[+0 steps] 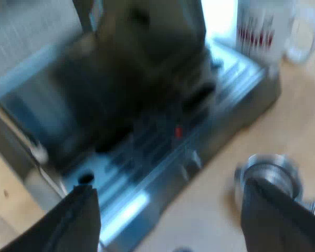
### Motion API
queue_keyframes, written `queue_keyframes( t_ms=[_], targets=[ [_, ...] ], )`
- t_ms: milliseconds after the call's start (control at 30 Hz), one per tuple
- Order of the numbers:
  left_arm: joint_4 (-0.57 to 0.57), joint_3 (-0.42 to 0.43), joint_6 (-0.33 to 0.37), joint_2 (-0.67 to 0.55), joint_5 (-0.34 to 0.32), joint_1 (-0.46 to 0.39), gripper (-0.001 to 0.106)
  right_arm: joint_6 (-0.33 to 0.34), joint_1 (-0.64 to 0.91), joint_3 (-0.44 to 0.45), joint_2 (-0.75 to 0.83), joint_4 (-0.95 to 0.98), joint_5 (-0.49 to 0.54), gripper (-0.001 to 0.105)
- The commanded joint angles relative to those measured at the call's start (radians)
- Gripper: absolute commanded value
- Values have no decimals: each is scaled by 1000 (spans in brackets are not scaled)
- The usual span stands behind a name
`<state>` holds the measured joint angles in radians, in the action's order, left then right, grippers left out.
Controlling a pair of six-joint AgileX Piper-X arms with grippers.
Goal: Grind coffee beans and then tamp
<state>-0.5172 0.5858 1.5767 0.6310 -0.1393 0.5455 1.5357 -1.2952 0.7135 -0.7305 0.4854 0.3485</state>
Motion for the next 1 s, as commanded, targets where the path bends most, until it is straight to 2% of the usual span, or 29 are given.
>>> queue_keyframes(
  t_ms=[33, 100, 233, 267, 333, 400, 500, 567, 600, 667, 767, 867, 1000],
  targets=[
    [4, 72, 23, -16, -2, 0, 59, -25, 37, 70, 1, 83, -11, 65],
    [4, 114, 23, -16, -9, 0, 59, -58, 92, 103, 1, 133, -22, 65],
    [-9, 179, 23, -16, -7, 0, 59, -50, 200, 165, 1, 225, -87, 65],
    [-15, 199, 25, -16, -7, 0, 59, -43, 289, 196, 1, 286, -121, 65],
    [-24, 220, 34, -16, -5, -12, 59, -32, 350, 219, 1, 323, -147, 65],
    [-29, 229, 43, -16, -5, -46, 59, -27, 437, 234, 1, 355, -188, 65],
    [-35, 234, 62, -16, -11, -124, 59, 15, 551, 247, 1, 380, -265, 65],
    [-46, 234, 76, -16, -49, -205, 59, 23, 652, 249, 1, 387, -320, 65],
    [-53, 234, 76, -16, -74, -243, 59, 25, 652, 249, 1, 387, -326, 65],
    [-66, 234, 84, -16, -127, -317, 59, 54, 767, 249, 1, 395, -429, 65],
    [-91, 234, 91, -16, -147, -403, 59, 78, 890, 249, 1, 410, -513, 65],
    [-111, 234, 106, -16, -147, -442, 59, 123, 999, 249, 1, 435, -538, 65],
    [-113, 234, 106, -19, -147, -442, 59, 180, 1128, 249, 5, 480, -580, 65]
  ],
)
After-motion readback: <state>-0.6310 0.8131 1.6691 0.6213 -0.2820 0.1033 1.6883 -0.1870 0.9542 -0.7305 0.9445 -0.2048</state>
